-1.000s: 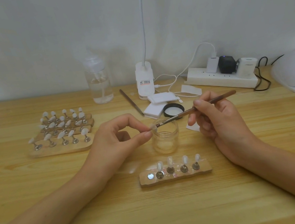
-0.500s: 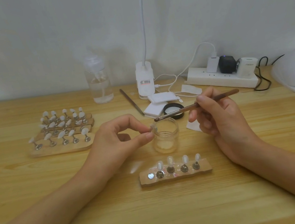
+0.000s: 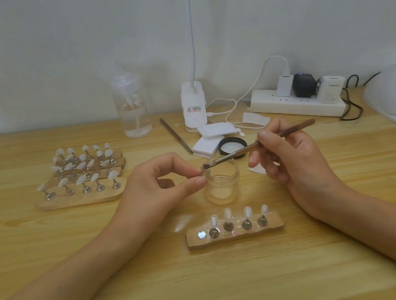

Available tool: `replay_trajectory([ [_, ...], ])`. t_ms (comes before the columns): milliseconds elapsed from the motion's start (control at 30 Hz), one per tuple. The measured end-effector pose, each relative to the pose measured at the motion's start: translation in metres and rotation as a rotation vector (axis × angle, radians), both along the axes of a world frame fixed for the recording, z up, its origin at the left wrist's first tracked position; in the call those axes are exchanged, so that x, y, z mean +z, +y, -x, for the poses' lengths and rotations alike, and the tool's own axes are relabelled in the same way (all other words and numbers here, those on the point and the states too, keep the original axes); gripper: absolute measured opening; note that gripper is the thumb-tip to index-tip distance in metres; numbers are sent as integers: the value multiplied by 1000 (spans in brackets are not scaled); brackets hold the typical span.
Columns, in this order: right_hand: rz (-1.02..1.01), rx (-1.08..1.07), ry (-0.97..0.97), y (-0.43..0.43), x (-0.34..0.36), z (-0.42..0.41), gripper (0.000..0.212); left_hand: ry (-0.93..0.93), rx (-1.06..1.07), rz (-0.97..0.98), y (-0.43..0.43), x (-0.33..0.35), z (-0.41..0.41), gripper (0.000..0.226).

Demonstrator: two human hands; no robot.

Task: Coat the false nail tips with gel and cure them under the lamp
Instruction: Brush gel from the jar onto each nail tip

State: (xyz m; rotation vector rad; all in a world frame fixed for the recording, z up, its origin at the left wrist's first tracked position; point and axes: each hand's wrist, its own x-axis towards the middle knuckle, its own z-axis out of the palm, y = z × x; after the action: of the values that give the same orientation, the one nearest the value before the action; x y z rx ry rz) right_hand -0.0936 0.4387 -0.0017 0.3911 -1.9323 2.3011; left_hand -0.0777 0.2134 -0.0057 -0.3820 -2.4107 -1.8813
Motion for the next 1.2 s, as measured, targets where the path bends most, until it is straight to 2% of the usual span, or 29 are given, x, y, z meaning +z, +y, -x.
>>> replay_trajectory([
  [167, 26, -47, -44, 3, -1, 1, 16, 2, -6, 0, 0, 0, 0, 24],
  [333, 0, 6, 10, 0, 2, -2, 20, 0, 5, 15, 0, 0, 0, 25],
  [533, 3, -62, -54, 3, -2, 0, 18, 1, 17, 18, 1, 1, -2, 23],
  [767, 4, 42, 15, 0, 2, -2, 20, 8, 4, 36, 0, 1, 0, 25],
  [1200, 14, -71, -41, 2, -2, 1, 17, 44, -9, 25, -2, -2, 0, 22],
])
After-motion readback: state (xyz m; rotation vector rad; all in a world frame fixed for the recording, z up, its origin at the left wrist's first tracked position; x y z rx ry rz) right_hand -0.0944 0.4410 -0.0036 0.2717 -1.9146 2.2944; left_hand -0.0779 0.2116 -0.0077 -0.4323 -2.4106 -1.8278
